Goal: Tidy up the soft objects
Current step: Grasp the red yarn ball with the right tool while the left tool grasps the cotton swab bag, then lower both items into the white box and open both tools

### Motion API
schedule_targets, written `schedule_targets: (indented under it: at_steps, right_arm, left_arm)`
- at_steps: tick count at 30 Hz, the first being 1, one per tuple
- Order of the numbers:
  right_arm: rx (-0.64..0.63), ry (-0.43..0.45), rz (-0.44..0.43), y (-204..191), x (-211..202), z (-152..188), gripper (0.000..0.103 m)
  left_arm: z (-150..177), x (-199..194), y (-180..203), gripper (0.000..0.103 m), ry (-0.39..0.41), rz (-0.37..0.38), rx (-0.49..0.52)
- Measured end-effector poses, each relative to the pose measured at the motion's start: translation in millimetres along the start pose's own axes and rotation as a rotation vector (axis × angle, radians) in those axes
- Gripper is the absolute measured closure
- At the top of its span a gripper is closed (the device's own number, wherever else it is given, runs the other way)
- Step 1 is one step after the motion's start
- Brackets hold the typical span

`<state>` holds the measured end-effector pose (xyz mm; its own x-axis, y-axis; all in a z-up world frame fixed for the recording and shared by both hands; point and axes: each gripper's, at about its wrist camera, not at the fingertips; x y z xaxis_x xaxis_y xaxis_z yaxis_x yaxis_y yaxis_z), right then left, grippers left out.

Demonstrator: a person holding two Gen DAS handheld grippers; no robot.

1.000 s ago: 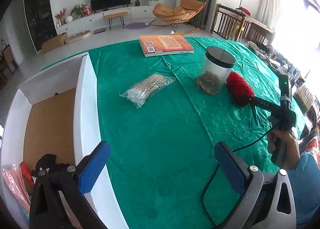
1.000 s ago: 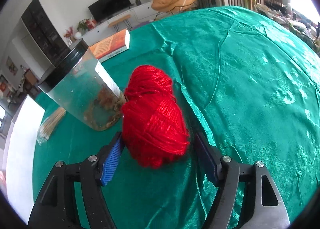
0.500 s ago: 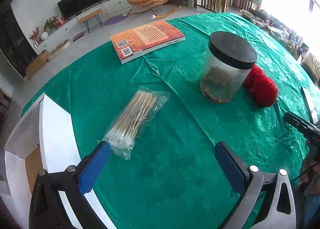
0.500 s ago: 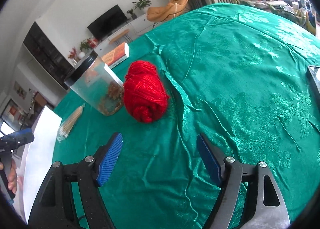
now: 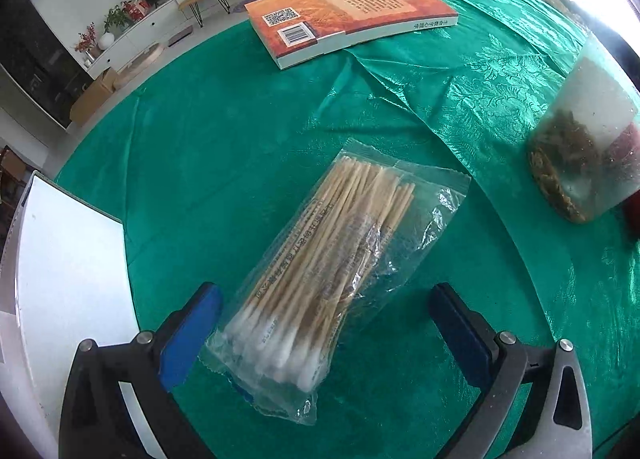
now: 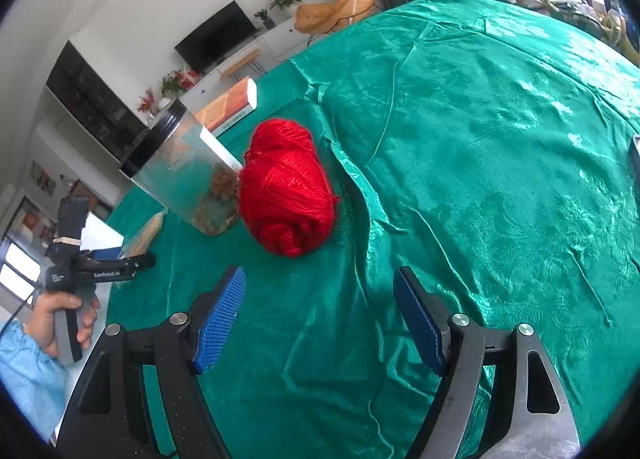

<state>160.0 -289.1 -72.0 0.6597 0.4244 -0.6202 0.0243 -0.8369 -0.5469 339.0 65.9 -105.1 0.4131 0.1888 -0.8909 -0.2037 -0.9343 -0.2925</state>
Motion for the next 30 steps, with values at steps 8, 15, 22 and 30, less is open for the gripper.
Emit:
schedule_targets:
  at_steps: [8,15,22,30]
  right_arm:
    - [-0.241,-0.279,0.113,-28,78,-57,0.048]
    - [-0.171,-0.114,0.141,-40,47,-107,0.057]
    - [-0.338,-0.051,0.05,-130,5,-123,0.057]
    - [-0.505,-0.202,-0.317,-301,-1,-33,0.057]
  left_arm:
    - [1,-11,-13,0.064,-0.01,0.09,-0.069]
    - [16,-52,-32,0.067,0.062,0.27,-0.255]
    - [56,-138,-99,0.067,0.209,0.417,-0.418]
    - [187,-217,-212,0.066,0.292,0.148,-0.571]
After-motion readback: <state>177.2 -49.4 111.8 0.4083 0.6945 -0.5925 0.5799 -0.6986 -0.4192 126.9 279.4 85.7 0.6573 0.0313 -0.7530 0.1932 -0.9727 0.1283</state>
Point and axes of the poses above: each gripper's, at about its wrist camera, not at the fingertips, and x roughly the way its jaws point, y to its right, z to its underside, and after that the axes turned 9 degrees about -z, right-handed
